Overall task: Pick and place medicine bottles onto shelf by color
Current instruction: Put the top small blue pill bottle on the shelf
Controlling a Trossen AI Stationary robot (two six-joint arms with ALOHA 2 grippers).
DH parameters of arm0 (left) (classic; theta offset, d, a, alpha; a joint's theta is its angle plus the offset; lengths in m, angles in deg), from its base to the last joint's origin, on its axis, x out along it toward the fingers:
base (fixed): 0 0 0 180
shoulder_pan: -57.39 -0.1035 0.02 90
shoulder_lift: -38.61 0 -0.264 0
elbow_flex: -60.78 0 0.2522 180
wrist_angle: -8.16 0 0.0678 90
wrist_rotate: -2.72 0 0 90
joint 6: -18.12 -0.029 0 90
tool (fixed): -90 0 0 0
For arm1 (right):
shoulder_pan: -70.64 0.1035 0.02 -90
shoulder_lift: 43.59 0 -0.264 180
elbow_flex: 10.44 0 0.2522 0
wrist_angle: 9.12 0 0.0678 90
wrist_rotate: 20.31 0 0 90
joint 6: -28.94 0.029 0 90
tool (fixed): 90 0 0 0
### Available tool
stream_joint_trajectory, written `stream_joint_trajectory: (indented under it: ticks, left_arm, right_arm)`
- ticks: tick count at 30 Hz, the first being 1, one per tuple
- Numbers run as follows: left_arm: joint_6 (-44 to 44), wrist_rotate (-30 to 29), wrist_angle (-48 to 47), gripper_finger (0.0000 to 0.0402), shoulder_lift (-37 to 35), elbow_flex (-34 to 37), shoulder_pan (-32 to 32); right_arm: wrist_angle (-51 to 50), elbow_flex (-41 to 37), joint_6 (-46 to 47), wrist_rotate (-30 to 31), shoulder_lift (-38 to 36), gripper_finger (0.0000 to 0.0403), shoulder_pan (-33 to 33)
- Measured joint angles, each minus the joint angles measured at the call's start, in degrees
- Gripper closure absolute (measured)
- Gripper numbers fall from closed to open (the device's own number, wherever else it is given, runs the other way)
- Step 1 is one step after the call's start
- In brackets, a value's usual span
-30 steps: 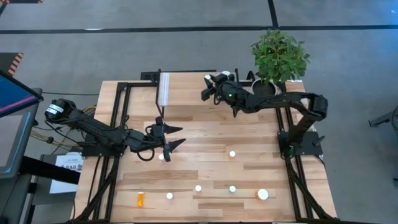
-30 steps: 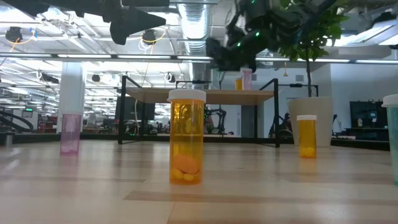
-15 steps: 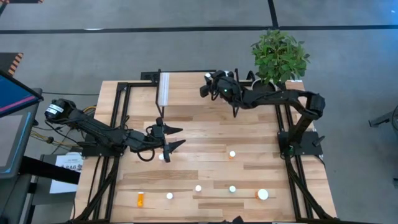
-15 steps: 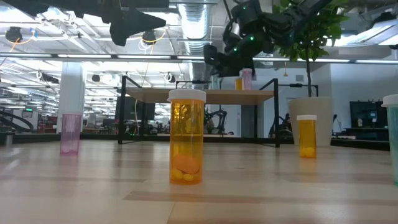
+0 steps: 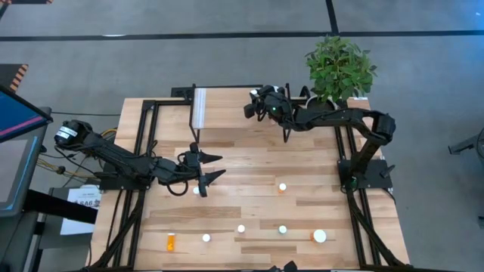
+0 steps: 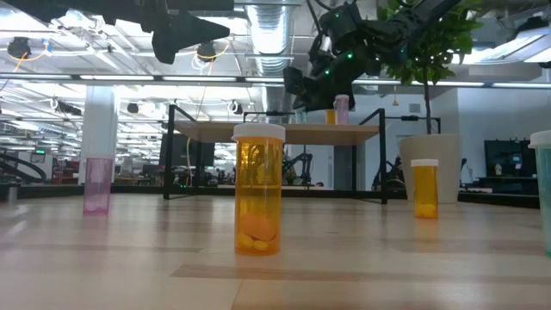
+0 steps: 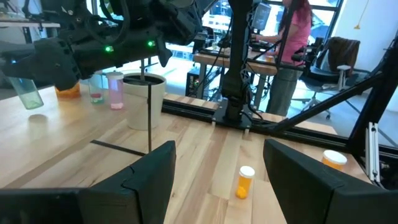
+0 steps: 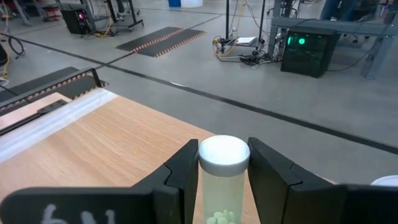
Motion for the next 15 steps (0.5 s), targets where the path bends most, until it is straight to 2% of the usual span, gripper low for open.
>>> stream_joint_trajectory:
  ticks: [15]
  left_arm:
    - [0.0,0.0,0.0,0.017,0.0,0.0,0.0]
  right_arm:
    - [-1.3,0.0,-0.7,-0.5,0.0,0.0267,-0.1]
